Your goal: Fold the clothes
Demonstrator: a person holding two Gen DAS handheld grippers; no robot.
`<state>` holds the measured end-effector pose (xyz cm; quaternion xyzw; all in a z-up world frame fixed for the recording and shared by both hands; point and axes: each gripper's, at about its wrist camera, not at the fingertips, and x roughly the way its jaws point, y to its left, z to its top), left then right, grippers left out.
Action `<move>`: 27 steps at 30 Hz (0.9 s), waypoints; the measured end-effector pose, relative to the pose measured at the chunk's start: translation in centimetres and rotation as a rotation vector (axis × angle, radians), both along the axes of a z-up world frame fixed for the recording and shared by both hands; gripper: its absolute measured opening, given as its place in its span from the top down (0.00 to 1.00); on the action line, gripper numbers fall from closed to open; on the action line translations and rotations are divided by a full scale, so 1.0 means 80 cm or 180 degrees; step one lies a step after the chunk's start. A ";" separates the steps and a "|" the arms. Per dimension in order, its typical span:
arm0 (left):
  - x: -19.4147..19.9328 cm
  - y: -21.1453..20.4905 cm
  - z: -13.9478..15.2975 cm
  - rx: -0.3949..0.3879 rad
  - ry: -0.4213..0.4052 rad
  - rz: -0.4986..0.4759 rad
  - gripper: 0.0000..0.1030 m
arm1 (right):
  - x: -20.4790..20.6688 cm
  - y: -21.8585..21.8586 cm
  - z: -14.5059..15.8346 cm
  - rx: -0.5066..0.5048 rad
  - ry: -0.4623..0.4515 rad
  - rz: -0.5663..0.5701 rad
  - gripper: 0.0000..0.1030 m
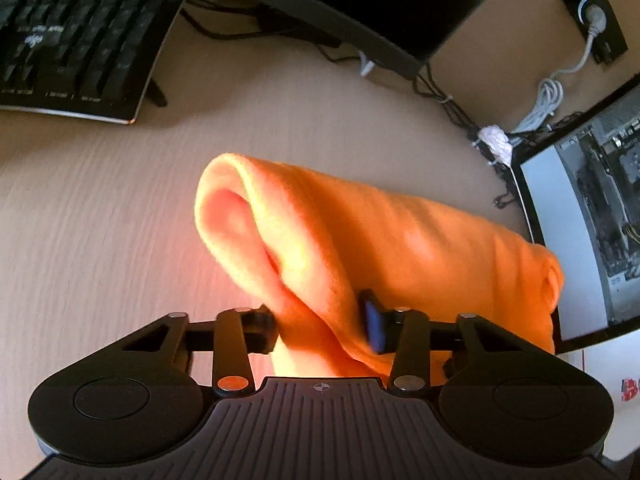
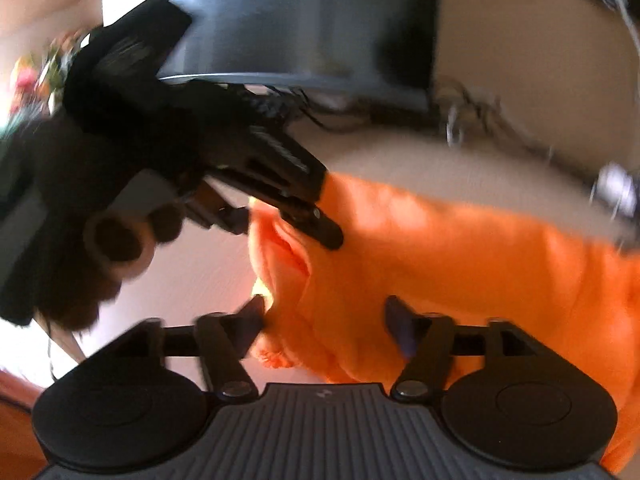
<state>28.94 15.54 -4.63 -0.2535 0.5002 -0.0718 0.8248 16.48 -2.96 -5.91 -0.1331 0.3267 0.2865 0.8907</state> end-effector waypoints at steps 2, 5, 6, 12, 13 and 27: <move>-0.002 0.001 0.004 -0.0126 0.0086 0.0005 0.65 | -0.007 0.013 -0.004 -0.0169 -0.0164 0.0103 0.22; -0.005 -0.001 0.011 -0.0450 0.0189 -0.0018 0.67 | -0.014 0.037 -0.019 -0.0468 -0.0439 0.0196 0.22; -0.007 -0.003 0.015 -0.0518 0.0185 -0.0053 0.67 | -0.015 0.044 -0.025 -0.0594 -0.0559 0.0204 0.23; -0.018 -0.011 0.055 -0.0604 -0.0200 -0.0333 0.45 | 0.017 0.035 -0.017 -0.0414 -0.0321 -0.0179 0.78; -0.020 -0.006 0.065 -0.0612 -0.0324 -0.0308 0.42 | 0.028 0.021 -0.006 -0.0134 -0.0095 -0.0315 0.85; 0.034 -0.081 0.064 -0.0144 -0.0488 -0.0539 0.10 | 0.063 -0.183 -0.010 0.1438 0.0798 -0.1765 0.86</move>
